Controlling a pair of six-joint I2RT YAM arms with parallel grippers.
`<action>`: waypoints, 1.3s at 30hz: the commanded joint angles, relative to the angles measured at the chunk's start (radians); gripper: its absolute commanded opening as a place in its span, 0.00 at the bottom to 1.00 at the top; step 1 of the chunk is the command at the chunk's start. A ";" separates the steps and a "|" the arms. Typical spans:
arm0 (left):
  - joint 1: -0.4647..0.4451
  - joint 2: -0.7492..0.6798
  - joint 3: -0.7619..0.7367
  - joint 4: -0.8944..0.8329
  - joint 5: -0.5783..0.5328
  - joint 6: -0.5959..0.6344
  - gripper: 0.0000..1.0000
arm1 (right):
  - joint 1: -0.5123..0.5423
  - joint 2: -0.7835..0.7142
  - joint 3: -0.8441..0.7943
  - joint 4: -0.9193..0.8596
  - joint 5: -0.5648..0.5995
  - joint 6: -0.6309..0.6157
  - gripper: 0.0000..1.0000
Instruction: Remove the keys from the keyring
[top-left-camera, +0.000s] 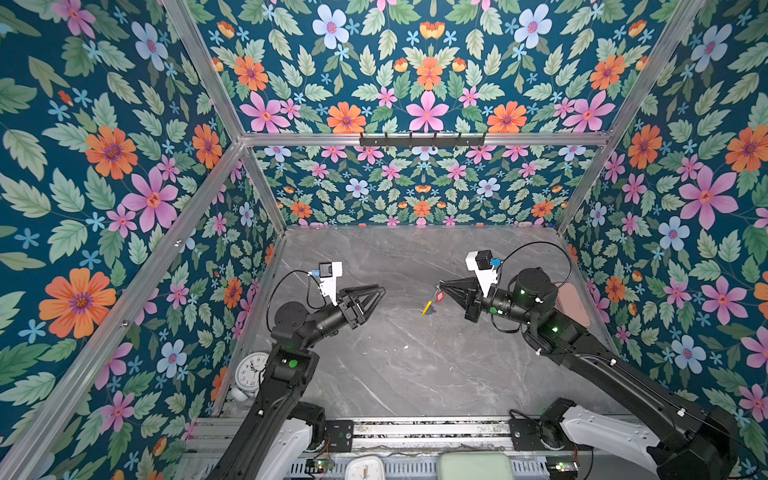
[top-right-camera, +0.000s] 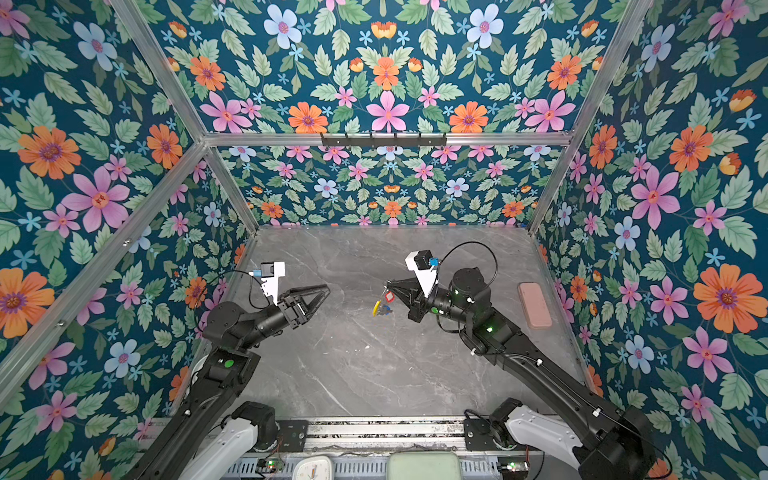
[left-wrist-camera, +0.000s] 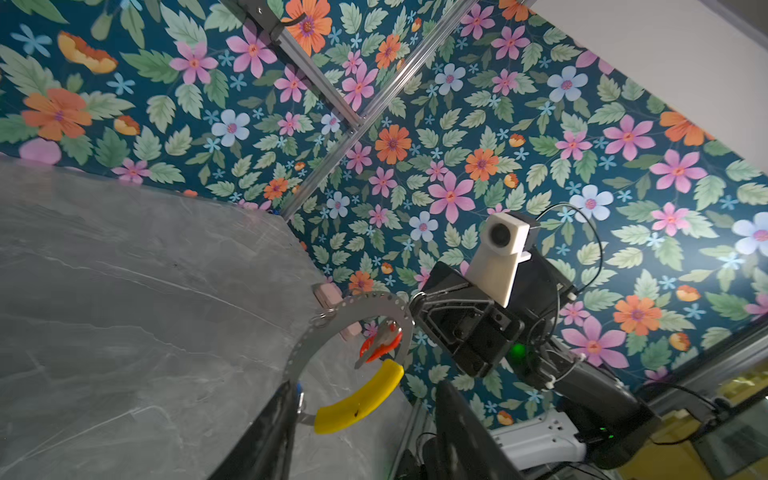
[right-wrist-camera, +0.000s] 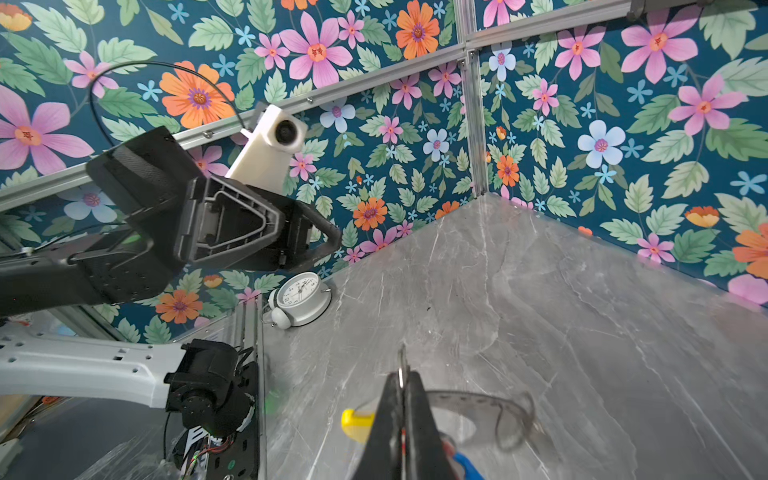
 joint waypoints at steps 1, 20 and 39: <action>0.001 -0.006 -0.003 -0.026 -0.061 0.110 0.58 | 0.000 0.005 0.028 -0.036 -0.034 -0.038 0.00; -0.283 0.239 0.069 0.218 0.051 0.243 0.29 | -0.008 0.063 0.087 -0.104 -0.308 -0.012 0.00; -0.341 0.326 0.082 0.368 0.136 0.253 0.16 | -0.007 0.051 0.085 -0.107 -0.338 0.009 0.00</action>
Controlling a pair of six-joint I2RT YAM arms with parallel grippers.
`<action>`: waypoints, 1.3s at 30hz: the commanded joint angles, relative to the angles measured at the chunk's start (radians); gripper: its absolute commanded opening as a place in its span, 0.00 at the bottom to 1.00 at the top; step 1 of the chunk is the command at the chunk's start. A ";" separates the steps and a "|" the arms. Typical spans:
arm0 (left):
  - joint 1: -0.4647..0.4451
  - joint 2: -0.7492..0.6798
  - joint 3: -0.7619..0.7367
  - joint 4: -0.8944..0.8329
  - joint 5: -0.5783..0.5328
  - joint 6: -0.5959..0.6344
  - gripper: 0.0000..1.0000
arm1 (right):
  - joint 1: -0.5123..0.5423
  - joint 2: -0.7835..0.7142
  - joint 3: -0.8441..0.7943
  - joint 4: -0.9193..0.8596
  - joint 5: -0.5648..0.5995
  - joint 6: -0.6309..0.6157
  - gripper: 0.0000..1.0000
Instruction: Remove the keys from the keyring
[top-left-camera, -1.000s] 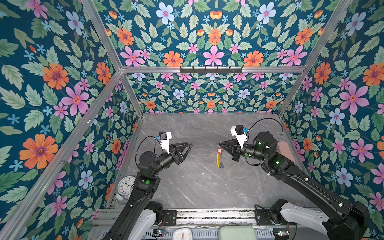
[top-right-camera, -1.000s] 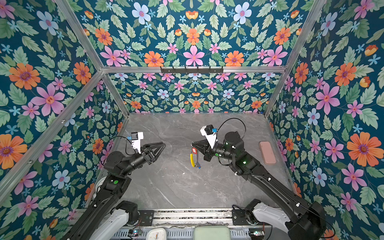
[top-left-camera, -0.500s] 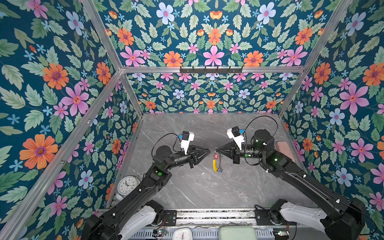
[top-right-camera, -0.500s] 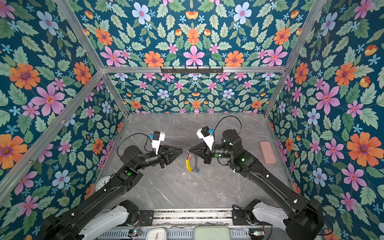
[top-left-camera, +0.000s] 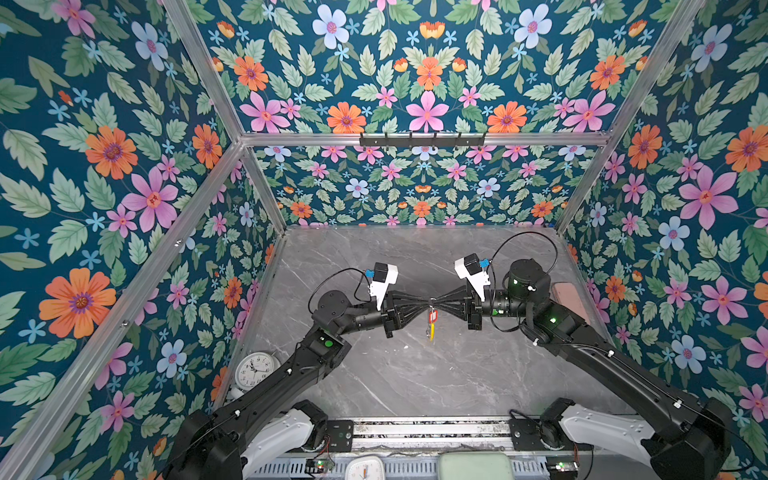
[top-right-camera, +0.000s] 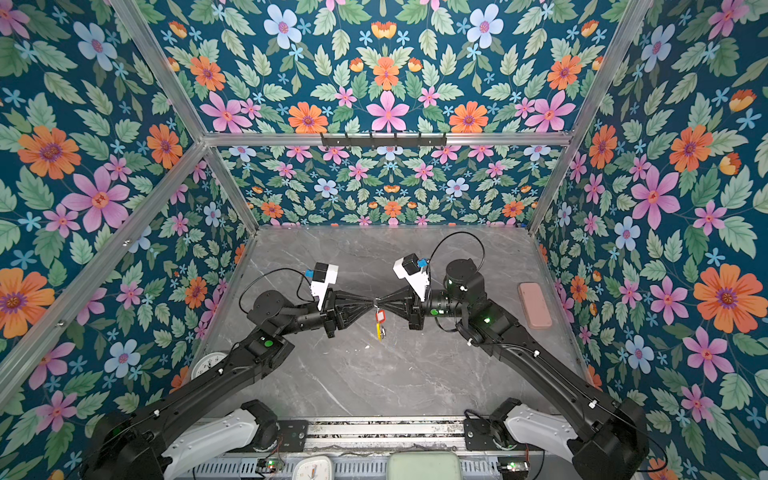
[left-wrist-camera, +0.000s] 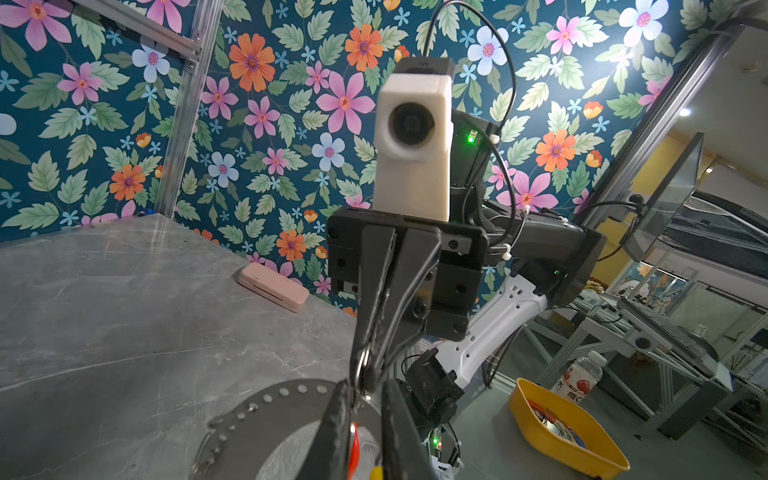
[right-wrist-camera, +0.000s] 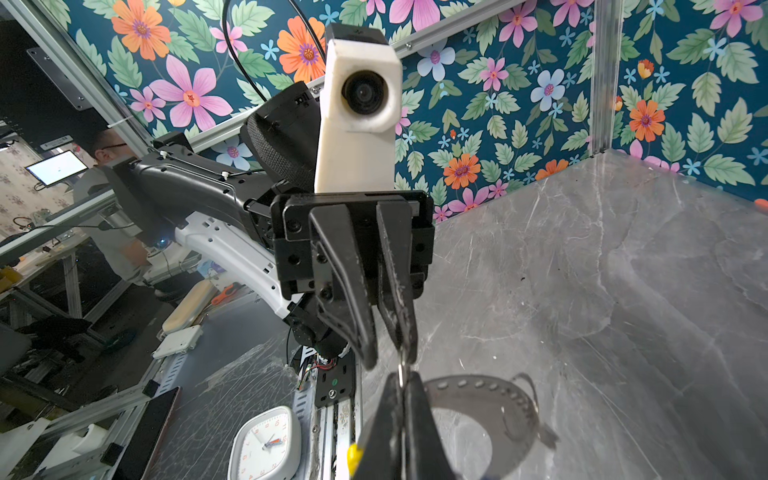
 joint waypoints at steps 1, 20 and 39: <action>-0.003 -0.002 0.004 0.041 0.018 0.014 0.16 | 0.000 -0.003 0.007 0.014 -0.008 0.009 0.00; -0.007 0.032 -0.003 0.133 0.046 -0.038 0.11 | 0.001 0.021 0.012 0.034 -0.027 0.022 0.00; -0.019 -0.033 -0.021 0.088 -0.062 -0.022 0.00 | 0.000 -0.102 -0.076 0.157 0.110 0.084 0.44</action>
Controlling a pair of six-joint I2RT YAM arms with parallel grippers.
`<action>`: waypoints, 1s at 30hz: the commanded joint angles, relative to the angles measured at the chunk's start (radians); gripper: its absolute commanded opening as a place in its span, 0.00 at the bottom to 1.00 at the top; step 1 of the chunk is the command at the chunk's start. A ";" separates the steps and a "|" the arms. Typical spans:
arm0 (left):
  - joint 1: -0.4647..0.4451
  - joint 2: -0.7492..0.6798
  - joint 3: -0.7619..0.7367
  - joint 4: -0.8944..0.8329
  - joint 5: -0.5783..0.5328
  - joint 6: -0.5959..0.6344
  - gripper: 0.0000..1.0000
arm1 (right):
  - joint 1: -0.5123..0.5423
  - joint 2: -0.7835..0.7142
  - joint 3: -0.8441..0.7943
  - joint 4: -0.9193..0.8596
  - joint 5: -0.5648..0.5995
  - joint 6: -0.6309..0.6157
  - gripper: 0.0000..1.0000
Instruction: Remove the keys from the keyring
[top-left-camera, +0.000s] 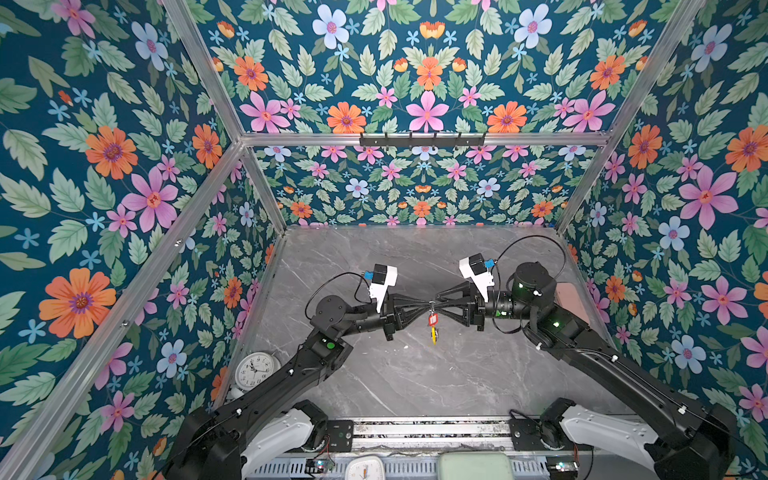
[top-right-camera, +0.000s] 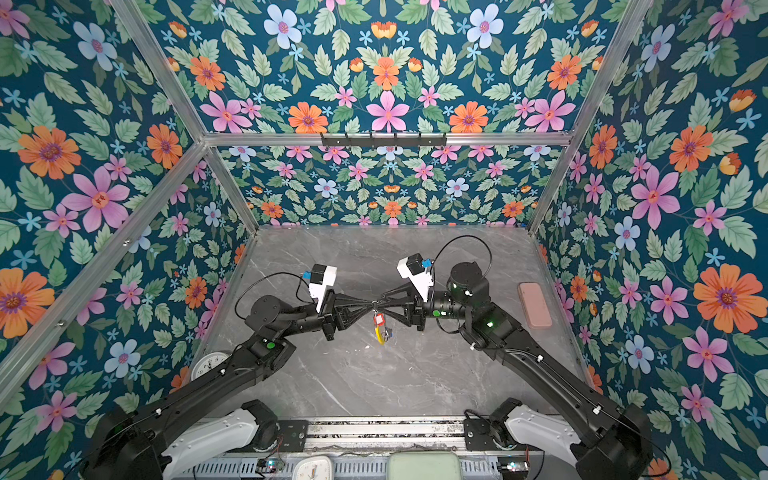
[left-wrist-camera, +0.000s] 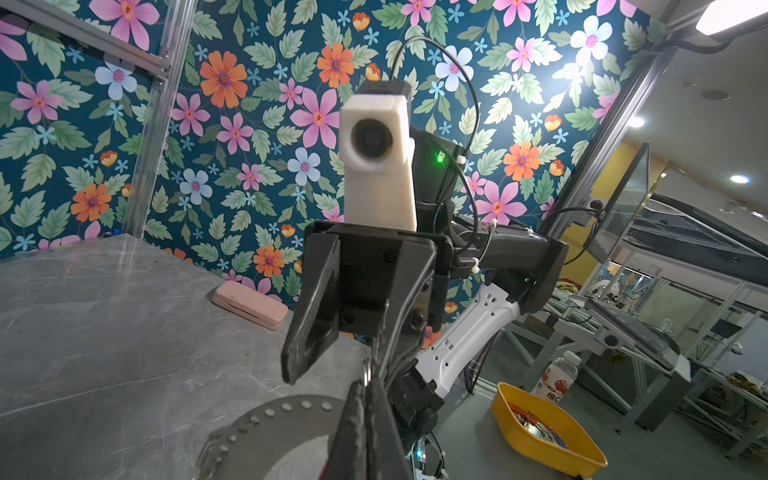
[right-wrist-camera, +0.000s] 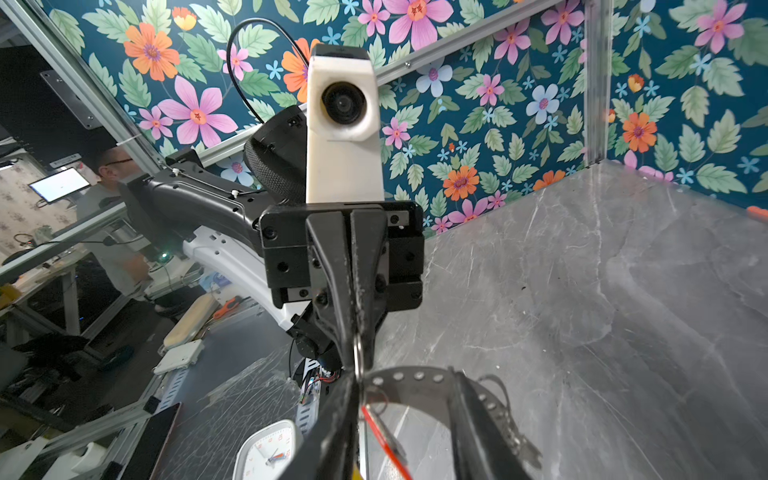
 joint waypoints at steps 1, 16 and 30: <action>-0.001 -0.025 -0.003 -0.029 -0.064 0.038 0.00 | 0.000 -0.061 -0.042 0.107 0.095 0.038 0.47; -0.080 -0.075 0.052 -0.268 -0.290 0.176 0.00 | 0.010 -0.119 -0.134 0.147 0.207 0.070 0.59; -0.167 -0.121 0.018 -0.330 -0.628 0.311 0.00 | 0.011 -0.097 -0.183 0.193 0.278 0.077 0.55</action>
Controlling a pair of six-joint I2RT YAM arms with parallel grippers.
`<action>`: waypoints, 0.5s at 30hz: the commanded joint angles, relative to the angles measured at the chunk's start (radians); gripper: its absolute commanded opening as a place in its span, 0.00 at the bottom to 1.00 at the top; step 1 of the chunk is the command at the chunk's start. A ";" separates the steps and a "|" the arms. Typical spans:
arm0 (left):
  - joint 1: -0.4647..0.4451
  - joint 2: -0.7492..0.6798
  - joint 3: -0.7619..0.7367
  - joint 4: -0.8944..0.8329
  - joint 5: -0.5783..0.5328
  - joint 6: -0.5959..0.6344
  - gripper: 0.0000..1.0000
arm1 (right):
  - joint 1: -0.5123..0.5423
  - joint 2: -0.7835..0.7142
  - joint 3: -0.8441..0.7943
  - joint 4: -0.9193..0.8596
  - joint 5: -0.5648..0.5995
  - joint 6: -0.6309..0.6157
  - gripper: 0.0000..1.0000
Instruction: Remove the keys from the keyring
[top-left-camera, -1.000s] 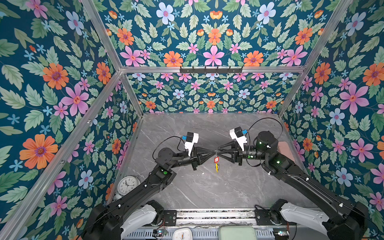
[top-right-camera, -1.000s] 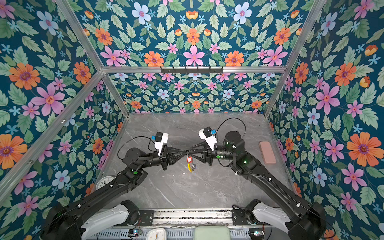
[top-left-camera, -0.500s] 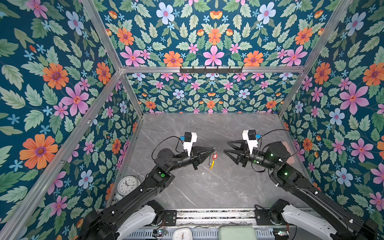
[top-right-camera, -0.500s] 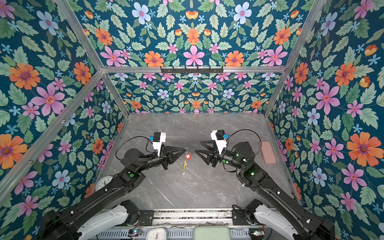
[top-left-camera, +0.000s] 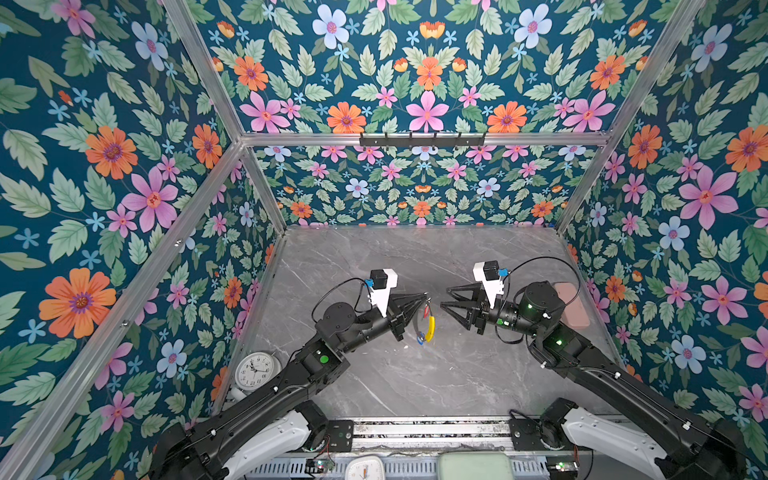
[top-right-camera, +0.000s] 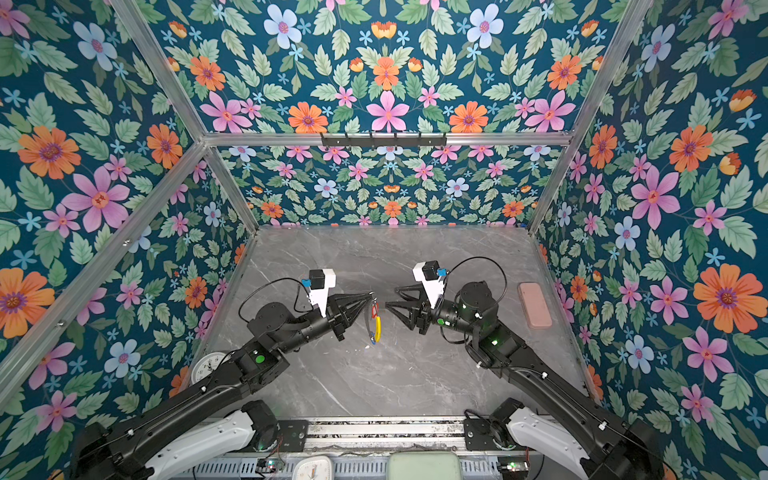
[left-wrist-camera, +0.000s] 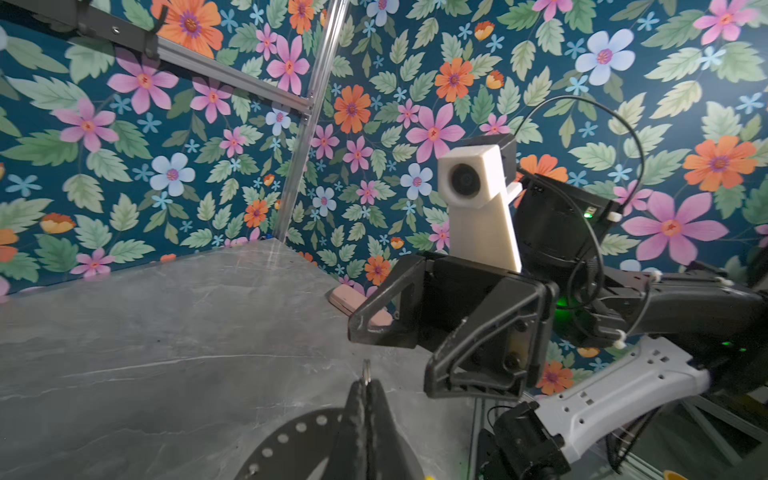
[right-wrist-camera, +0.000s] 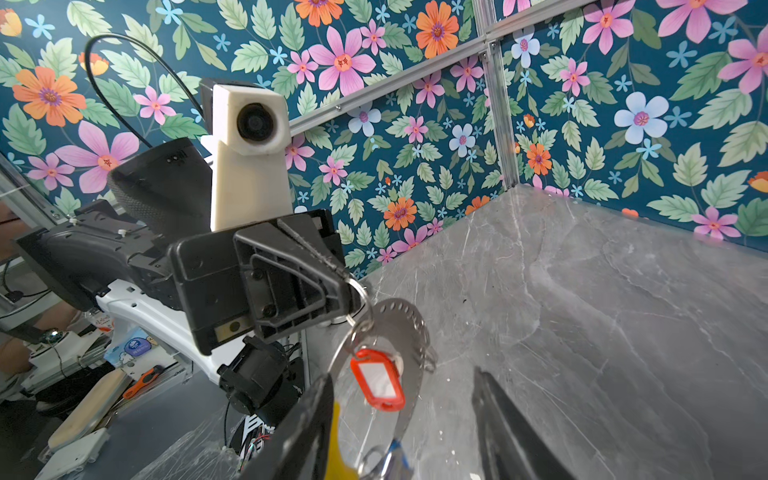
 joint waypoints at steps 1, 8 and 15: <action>-0.004 -0.007 -0.006 0.022 -0.096 0.057 0.00 | 0.000 -0.015 -0.013 0.038 0.056 0.006 0.56; -0.008 0.003 -0.039 0.078 -0.119 0.083 0.00 | 0.000 -0.024 -0.031 0.011 0.152 0.020 0.59; -0.007 0.021 -0.051 0.110 -0.109 0.090 0.00 | 0.000 -0.020 -0.055 0.052 0.209 0.056 0.64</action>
